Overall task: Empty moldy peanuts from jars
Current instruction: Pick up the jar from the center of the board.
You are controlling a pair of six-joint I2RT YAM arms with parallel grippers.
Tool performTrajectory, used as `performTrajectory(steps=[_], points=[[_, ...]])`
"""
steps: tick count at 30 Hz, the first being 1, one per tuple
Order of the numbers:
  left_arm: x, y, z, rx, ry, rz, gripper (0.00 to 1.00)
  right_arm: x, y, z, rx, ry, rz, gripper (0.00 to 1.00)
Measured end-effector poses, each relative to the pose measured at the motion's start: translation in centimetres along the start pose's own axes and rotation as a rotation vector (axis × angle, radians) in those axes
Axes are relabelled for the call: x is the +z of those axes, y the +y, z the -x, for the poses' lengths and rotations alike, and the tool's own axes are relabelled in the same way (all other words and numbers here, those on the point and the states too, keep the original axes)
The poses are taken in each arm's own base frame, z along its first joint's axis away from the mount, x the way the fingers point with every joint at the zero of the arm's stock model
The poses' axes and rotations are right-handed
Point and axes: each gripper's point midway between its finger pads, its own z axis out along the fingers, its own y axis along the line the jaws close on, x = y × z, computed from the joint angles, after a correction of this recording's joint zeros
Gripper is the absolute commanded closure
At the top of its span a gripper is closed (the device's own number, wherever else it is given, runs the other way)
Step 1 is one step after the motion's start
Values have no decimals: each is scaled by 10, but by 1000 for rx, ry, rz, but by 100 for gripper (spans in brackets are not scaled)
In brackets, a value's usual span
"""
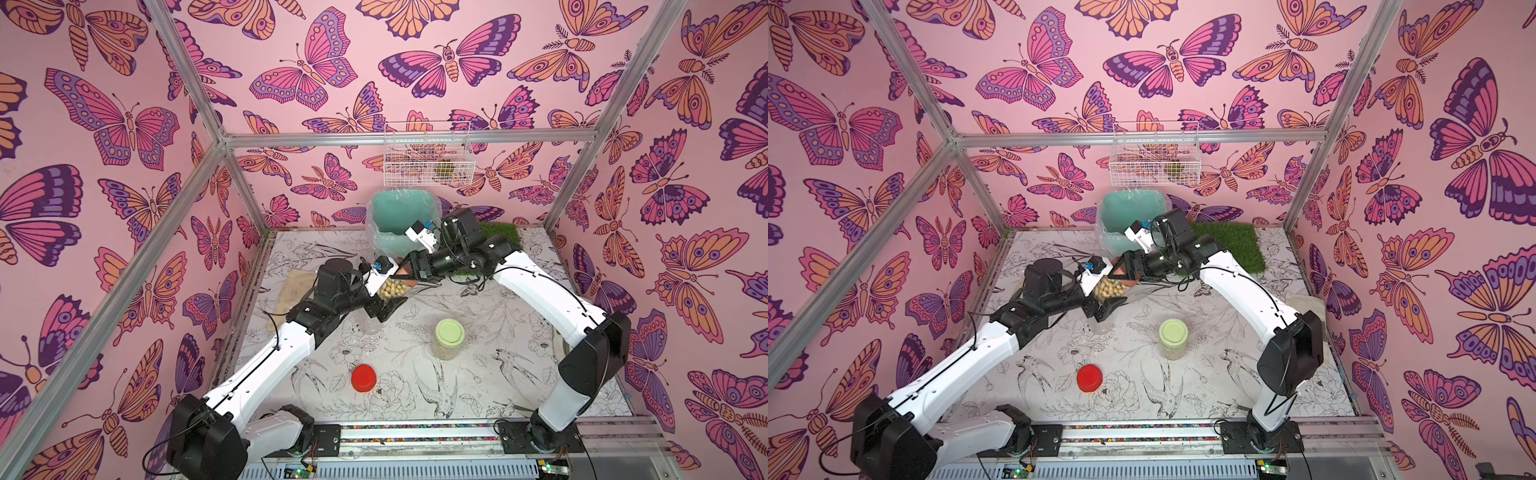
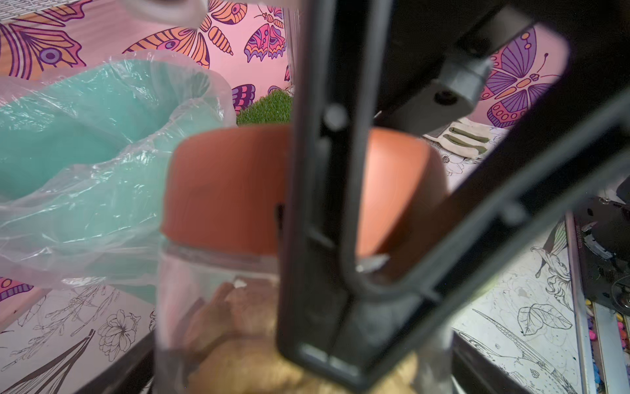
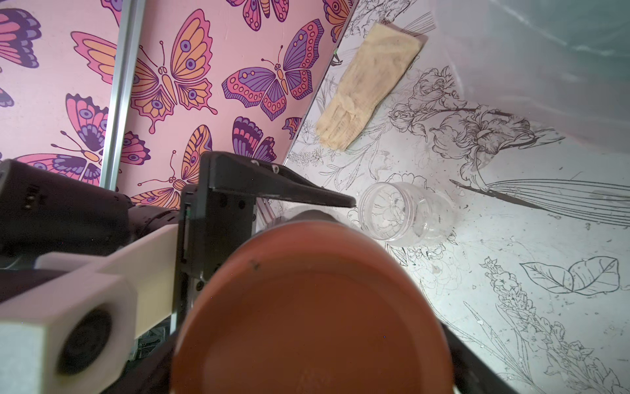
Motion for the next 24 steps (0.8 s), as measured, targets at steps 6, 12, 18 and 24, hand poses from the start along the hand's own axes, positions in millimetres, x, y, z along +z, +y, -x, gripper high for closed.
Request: performTrajectory(steps=[6, 12, 18, 24], points=[[0, 0, -2, -1, 2, -1, 7, -4, 7, 1, -15, -10, 16, 100], [0, 0, -2, -2, 4, 0, 6, -4, 6, 0, -12, -5, 18, 100], [0, 1, -1, -15, 2, 3, 2, -3, 5, -1, -10, -3, 19, 100], [0, 0, -1, -26, -2, 1, 9, -3, 3, -1, -7, -4, 17, 100]])
